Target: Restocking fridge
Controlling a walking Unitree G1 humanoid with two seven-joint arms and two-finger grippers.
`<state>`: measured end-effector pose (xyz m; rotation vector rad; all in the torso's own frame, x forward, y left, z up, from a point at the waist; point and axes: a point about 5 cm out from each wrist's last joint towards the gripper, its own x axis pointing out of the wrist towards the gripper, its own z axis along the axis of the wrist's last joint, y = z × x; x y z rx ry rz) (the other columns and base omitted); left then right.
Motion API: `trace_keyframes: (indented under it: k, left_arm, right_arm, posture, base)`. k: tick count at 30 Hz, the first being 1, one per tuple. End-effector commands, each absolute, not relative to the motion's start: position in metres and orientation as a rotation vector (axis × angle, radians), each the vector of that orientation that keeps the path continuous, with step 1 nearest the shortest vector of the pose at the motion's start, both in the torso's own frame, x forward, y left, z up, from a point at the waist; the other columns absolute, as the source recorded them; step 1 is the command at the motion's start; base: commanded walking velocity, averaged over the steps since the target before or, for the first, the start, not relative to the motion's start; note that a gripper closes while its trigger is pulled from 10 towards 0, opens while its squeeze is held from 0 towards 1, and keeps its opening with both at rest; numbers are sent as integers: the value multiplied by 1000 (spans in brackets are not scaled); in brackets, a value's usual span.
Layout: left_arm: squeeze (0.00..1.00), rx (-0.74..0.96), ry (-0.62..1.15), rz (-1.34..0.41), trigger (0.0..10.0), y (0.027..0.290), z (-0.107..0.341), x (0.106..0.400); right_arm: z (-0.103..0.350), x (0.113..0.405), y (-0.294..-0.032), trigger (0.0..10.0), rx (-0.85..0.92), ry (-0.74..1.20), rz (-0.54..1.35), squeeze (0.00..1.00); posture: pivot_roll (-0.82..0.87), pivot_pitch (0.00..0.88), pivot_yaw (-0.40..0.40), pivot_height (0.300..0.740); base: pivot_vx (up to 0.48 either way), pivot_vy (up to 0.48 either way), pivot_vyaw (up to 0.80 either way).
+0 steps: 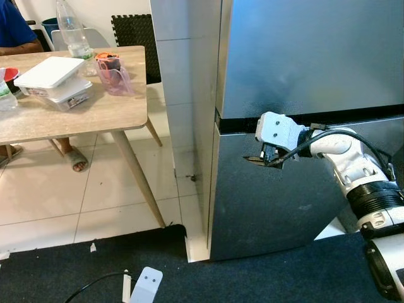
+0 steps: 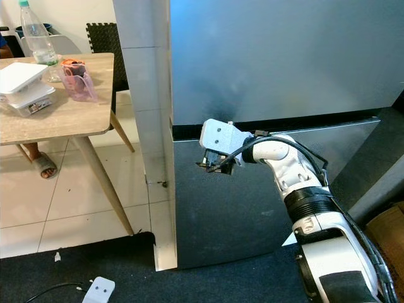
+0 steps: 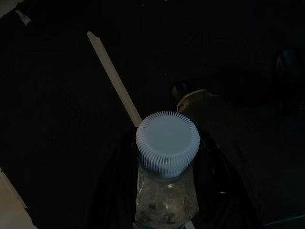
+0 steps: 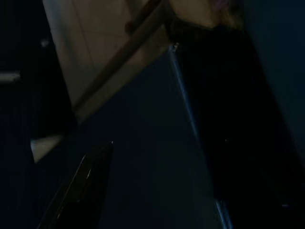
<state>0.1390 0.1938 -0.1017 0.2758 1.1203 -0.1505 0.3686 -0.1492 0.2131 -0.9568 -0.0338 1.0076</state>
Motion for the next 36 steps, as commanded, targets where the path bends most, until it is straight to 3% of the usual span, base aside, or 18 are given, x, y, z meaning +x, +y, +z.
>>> trace_keyframes:
  k: [1,14,23,30,36]
  left_arm:
    - [0,266,1166,-167,10000,190,-106,127]
    - [0,268,1166,-174,10000,189,-107,127]
    - [0,274,1168,-175,10000,190,-106,127]
    - [0,274,1168,-175,10000,190,-106,127]
    - [0,271,1167,-175,10000,189,-106,128]
  right_arm:
    - [214,369,-152,10000,-1047,23,1010,0]
    - [197,354,-162,10000,-1144,189,1137,0]
    - [207,328,-157,10000,-982,205,1368,0]
    - [213,321,-155,10000,-948,201,1418,0]
    - [232,317,-151,10000,-888,65,1424,0]
  posture:
    - [-49,0,-56,740]
    - [-53,0,-55,740]
    - [-51,0,-56,740]
    - [-51,0,-58,740]
    - [-53,0,-59,740]
  base:
    - [0,0,0]
    - [0,0,0]
    - [0,0,0]
    - [0,0,0]
    - [0,0,0]
